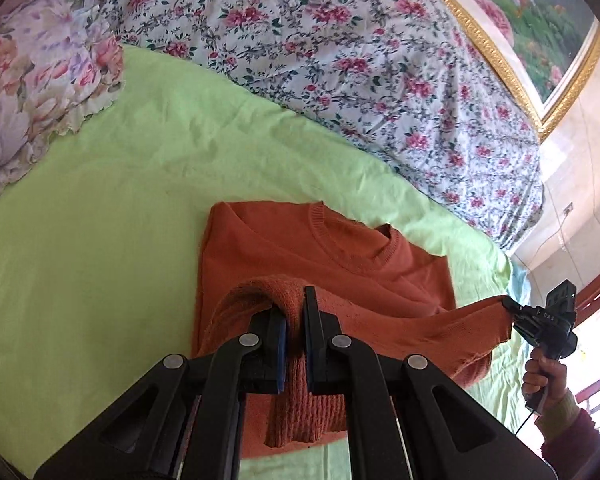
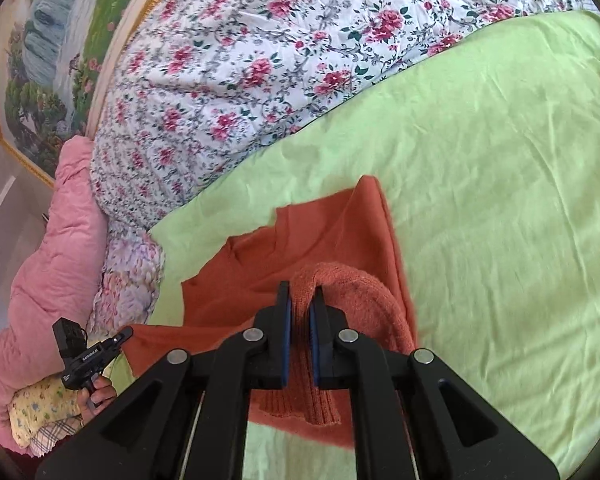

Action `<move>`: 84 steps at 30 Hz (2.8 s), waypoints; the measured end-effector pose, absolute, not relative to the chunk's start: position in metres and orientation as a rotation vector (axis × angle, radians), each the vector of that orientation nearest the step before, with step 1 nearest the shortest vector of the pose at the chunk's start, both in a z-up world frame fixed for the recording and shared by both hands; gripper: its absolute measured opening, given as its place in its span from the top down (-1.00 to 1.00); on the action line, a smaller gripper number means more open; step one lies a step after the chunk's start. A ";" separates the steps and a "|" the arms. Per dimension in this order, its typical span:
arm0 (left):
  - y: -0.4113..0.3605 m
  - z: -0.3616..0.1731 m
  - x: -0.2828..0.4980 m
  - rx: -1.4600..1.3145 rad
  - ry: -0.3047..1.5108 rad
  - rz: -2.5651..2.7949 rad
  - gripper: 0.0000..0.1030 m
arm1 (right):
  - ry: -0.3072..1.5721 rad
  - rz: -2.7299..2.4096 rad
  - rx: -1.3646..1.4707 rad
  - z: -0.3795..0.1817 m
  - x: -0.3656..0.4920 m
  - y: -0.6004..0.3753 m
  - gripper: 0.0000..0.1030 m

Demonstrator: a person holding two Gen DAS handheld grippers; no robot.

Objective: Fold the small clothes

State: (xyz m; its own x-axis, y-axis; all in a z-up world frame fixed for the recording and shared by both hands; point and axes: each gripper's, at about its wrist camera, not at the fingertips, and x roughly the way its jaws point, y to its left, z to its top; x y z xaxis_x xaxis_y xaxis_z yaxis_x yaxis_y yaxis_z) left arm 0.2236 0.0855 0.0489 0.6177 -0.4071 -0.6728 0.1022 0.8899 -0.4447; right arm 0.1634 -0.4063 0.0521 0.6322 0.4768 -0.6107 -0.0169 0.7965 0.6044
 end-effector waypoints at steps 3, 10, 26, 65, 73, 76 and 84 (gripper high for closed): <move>0.087 0.035 0.246 -0.390 0.884 -0.272 0.91 | 0.875 0.291 0.599 0.039 0.189 -0.408 0.83; 0.088 -0.001 0.284 -0.401 0.944 -0.207 0.91 | 0.951 0.255 0.557 0.008 0.231 -0.407 0.83; 0.069 0.006 0.248 -0.377 0.981 -0.297 0.19 | 0.911 0.281 0.414 0.023 0.213 -0.392 0.03; 0.019 -0.036 0.381 0.034 1.063 -0.155 -0.05 | 0.974 0.390 0.252 0.008 0.288 -0.338 -0.15; 0.019 -0.013 0.371 0.081 0.896 -0.059 0.91 | 0.986 0.424 0.289 0.002 0.276 -0.327 -0.15; 0.036 -0.019 0.377 0.044 0.893 0.027 0.91 | 0.994 0.409 0.307 -0.004 0.272 -0.327 -0.15; 0.054 -0.015 0.358 -0.075 0.925 0.056 0.68 | 1.036 0.545 0.348 -0.011 0.269 -0.288 -0.15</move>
State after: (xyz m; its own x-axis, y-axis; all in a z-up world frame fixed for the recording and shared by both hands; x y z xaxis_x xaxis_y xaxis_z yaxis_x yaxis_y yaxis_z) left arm 0.3581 0.0544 -0.0154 0.6010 0.0161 -0.7991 -0.0803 0.9960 -0.0403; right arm 0.2692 -0.2885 -0.0111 0.3962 0.5781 -0.7133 -0.2600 0.8157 0.5167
